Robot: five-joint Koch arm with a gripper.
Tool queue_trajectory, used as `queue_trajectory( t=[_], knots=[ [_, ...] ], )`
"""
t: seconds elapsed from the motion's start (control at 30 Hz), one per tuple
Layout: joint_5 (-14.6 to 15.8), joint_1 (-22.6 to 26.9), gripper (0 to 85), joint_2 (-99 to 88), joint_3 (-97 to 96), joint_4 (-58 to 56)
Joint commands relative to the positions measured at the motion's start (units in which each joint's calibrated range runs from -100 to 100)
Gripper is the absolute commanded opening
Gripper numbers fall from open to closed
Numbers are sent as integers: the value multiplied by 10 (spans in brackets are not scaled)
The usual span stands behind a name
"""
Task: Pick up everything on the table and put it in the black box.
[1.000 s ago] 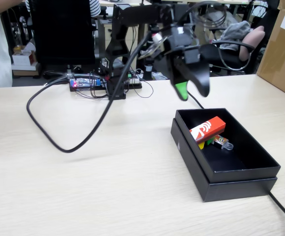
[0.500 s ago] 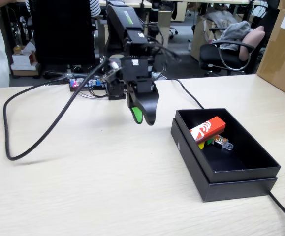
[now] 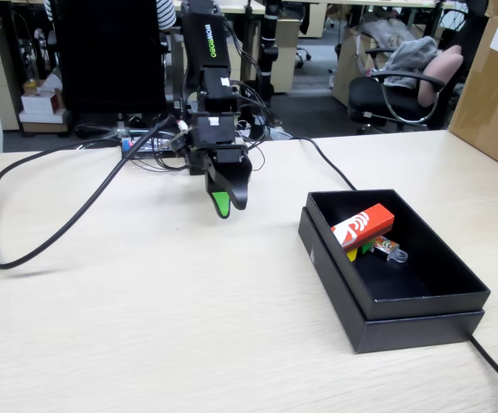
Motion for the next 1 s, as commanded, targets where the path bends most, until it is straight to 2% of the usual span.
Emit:
queue_trajectory(
  t=[0.0, 0.17, 0.73, 0.97],
  knots=[
    [0, -2, 500, -45, -16, 51],
    [0, -1, 501, -66, -100, 171],
    [0, 8, 503, -53, -218, 308],
    [0, 10, 503, -44, -259, 326]
  ],
)
